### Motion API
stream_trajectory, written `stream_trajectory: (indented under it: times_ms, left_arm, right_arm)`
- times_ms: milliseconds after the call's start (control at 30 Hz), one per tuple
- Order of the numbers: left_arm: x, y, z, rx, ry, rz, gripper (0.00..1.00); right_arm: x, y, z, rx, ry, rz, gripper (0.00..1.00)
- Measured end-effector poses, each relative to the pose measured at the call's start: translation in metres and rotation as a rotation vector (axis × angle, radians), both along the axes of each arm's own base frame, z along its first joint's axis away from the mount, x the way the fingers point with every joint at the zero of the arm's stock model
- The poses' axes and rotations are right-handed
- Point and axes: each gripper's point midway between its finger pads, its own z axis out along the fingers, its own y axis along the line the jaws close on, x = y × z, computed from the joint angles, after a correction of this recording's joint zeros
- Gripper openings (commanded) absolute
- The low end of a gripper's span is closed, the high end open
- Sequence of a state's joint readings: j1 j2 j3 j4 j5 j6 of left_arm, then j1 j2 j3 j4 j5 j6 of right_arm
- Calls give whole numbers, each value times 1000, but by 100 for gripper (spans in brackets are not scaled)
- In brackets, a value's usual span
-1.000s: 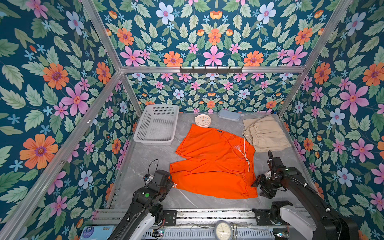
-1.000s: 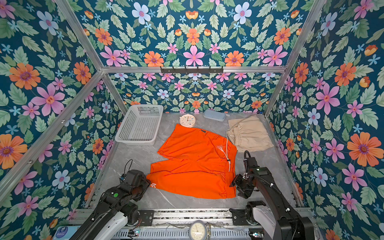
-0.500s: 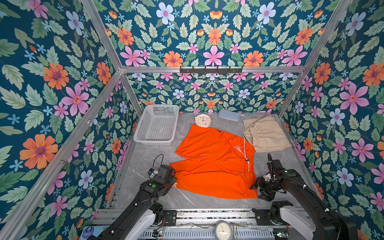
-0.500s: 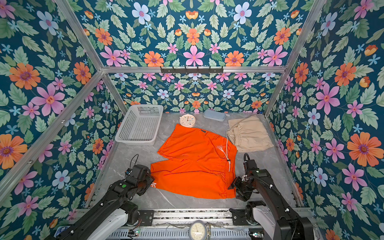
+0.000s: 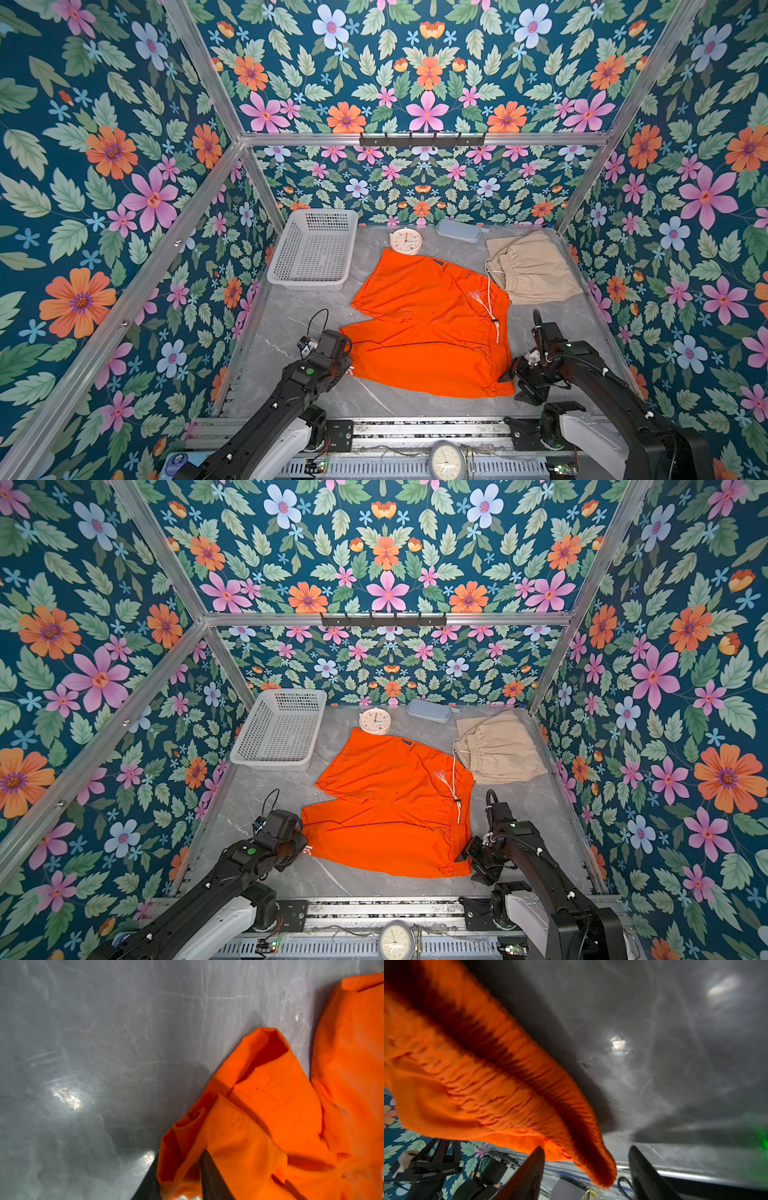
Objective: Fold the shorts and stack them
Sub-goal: 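Lift the orange shorts with both grippers and carry them farther from the robot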
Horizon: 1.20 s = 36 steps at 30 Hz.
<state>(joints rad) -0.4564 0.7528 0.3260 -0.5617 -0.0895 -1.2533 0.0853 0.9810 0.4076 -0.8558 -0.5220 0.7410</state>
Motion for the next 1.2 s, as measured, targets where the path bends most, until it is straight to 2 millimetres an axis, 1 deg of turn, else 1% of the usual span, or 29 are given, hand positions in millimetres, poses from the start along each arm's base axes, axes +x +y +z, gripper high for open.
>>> stream_trajectory:
  times_ms: [100,167,267,300,433,567,633,700,800,900,1000,1067,1200]
  left_arm:
    - [5,-3,8,-6,-20,-11,12]
    - [8,-4,17,-6,-34,-24,9]
    - [12,-6,33,1,-50,-44,2]
    - [13,-6,40,4,-58,-49,1]
    - [17,-4,72,29,-100,-72,0]
    - [27,-1,117,82,-153,-107,0]
    - [35,-1,139,123,-170,-134,0]
    - [49,-2,165,178,-185,-168,0]
    - [68,-6,192,252,-200,-221,0]
    - [81,-8,208,312,-211,-273,1]
    - [96,-13,216,365,-215,-327,2]
    - [110,-19,221,397,-220,-362,2]
    - [147,-33,227,459,-217,-431,3]
  right_arm:
    - [1,3,0,20,-3,-8,24]
    - [5,4,5,29,-25,-6,17]
    - [14,6,22,37,-97,-5,7]
    - [17,6,30,40,-126,-5,0]
    - [24,6,58,48,-214,-8,0]
    - [33,8,95,66,-303,-13,0]
    - [39,10,116,76,-344,-17,0]
    - [47,11,137,87,-393,-14,0]
    - [57,13,162,96,-445,-6,0]
    - [65,14,178,98,-477,7,0]
    - [73,15,185,95,-487,20,0]
    - [80,15,188,92,-485,28,0]
    - [105,16,188,85,-470,41,0]
